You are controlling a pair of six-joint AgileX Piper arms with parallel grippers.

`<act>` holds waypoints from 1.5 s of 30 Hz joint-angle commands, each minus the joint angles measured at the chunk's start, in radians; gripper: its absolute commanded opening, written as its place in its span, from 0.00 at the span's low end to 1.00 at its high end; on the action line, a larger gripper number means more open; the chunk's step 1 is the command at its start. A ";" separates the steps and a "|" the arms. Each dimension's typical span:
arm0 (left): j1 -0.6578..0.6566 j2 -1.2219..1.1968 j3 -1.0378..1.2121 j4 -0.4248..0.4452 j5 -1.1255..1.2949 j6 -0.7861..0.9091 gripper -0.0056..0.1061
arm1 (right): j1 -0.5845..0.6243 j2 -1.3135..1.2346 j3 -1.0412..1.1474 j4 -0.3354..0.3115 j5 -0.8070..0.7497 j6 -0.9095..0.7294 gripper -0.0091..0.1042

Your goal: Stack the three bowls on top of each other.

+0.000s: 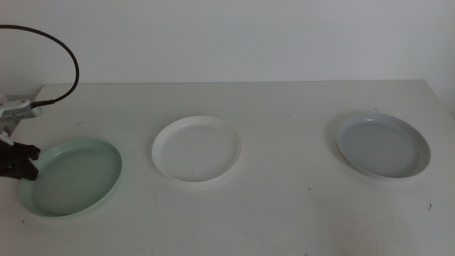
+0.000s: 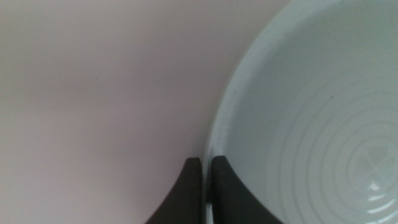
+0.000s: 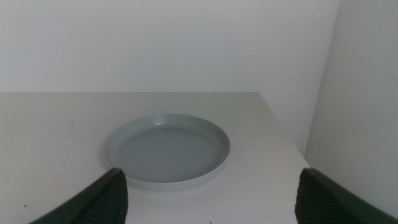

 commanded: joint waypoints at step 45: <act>-0.916 -0.197 -0.016 -0.010 0.024 -0.537 0.05 | 0.000 -0.027 -0.006 -0.015 -0.077 -0.006 0.91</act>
